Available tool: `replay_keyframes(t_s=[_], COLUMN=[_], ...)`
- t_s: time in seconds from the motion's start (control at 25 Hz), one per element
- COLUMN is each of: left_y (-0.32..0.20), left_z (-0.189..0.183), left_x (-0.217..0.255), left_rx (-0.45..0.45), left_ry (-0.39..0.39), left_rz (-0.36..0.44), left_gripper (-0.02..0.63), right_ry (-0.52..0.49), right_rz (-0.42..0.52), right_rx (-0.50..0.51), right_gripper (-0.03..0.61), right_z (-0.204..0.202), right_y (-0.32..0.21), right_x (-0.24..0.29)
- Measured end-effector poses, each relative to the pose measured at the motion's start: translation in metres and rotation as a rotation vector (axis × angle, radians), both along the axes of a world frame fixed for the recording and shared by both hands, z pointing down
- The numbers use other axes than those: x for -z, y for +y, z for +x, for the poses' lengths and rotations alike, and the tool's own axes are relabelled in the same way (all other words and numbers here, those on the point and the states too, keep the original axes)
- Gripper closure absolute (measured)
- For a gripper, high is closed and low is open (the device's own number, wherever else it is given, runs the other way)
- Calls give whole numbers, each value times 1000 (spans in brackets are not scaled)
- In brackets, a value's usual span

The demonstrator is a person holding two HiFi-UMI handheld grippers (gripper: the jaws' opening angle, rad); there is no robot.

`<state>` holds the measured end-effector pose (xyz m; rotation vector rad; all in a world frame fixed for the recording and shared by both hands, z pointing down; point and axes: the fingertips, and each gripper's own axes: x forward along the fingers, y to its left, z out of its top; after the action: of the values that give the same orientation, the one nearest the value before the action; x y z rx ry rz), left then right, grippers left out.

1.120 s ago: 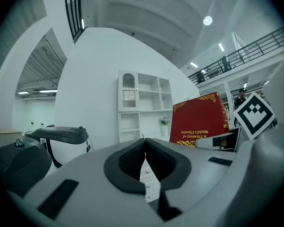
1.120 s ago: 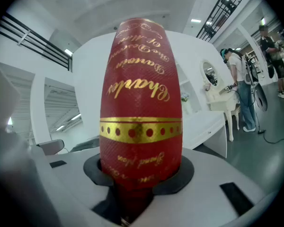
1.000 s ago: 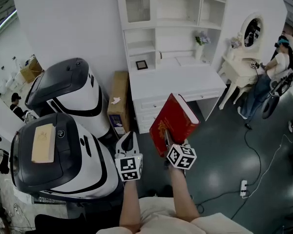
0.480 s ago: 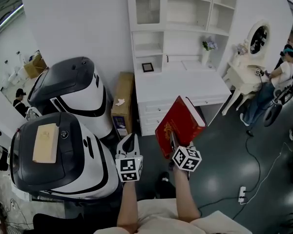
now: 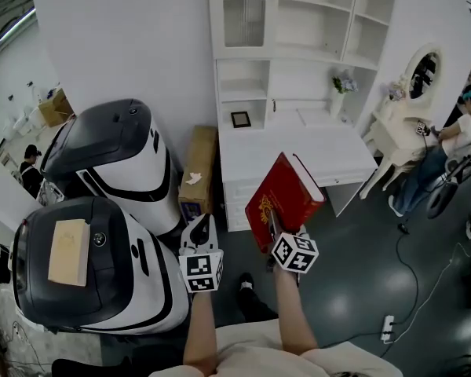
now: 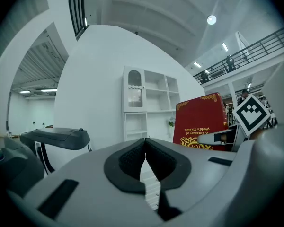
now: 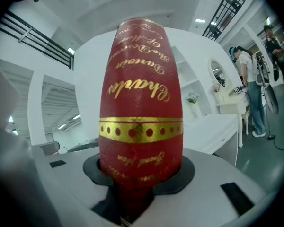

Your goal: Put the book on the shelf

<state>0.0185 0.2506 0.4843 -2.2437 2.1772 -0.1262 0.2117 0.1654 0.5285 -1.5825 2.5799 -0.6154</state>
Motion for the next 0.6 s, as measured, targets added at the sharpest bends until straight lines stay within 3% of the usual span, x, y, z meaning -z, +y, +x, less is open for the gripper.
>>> replay_keyframes(t_s=[0.32,0.6], left_y=[-113,-202], left_z=[-39,-67], left_x=[25,37], left_rx=[14,30], left_ry=[41,4], left_rz=[27,17], left_gripper=[597,597], right_ry=[0,-60], right_rz=[12,-10], right_rx=[28,46], right_gripper=[379,380], right_z=[-42,-70], right_y=[-111,-210], right_x=[18,21])
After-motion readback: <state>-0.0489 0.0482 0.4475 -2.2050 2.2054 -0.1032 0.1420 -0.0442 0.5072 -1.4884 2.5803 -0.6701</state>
